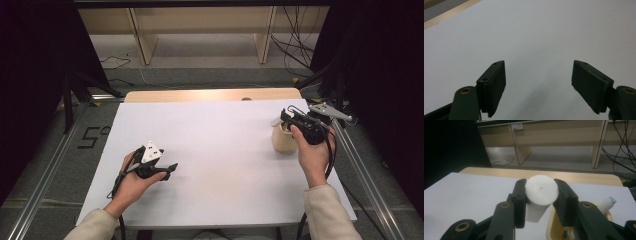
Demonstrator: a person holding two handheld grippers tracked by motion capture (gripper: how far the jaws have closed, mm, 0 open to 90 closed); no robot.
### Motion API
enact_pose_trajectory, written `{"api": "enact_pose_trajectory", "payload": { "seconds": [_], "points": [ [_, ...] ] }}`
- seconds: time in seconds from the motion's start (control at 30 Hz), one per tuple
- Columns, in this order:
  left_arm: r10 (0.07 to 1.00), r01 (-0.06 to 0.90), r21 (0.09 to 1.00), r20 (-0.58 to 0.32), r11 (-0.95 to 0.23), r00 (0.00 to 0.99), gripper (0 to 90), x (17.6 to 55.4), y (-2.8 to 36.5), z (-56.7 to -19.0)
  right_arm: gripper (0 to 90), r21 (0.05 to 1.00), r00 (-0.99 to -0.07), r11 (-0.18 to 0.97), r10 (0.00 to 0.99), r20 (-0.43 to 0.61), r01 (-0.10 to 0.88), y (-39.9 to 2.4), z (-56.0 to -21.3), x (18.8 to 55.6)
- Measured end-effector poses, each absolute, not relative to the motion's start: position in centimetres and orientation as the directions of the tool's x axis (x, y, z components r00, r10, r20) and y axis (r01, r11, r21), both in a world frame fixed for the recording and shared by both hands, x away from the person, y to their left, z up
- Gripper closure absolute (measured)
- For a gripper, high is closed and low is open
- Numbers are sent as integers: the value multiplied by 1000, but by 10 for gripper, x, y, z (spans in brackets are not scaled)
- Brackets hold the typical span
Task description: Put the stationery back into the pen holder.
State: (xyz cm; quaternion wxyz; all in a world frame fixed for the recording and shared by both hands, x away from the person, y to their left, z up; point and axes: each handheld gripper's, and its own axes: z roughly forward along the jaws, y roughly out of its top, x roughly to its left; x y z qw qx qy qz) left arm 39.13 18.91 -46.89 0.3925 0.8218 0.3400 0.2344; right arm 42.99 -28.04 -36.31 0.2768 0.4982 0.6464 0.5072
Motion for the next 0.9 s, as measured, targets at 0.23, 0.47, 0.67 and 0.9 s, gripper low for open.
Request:
{"api": "enact_pose_trajectory", "payload": {
  "seconds": [0.23, 0.47, 0.67, 0.9],
  "points": [
    [743, 378, 803, 117, -461, 660, 278, 391, 189, -469, 651, 934, -337, -21, 930, 150, 356, -285, -362, 429],
    [744, 377, 803, 117, -461, 658, 278, 392, 190, -469, 652, 935, -319, -32, 935, 152, 353, -289, -360, 429],
    [744, 378, 804, 116, -459, 658, 278, 392, 189, -469, 651, 936, -305, -34, 941, 148, 349, -293, -360, 429],
    [745, 379, 804, 115, -458, 657, 278, 392, 190, -469, 651, 937, -290, -29, 947, 137, 348, -295, -360, 429]
  ]
}}
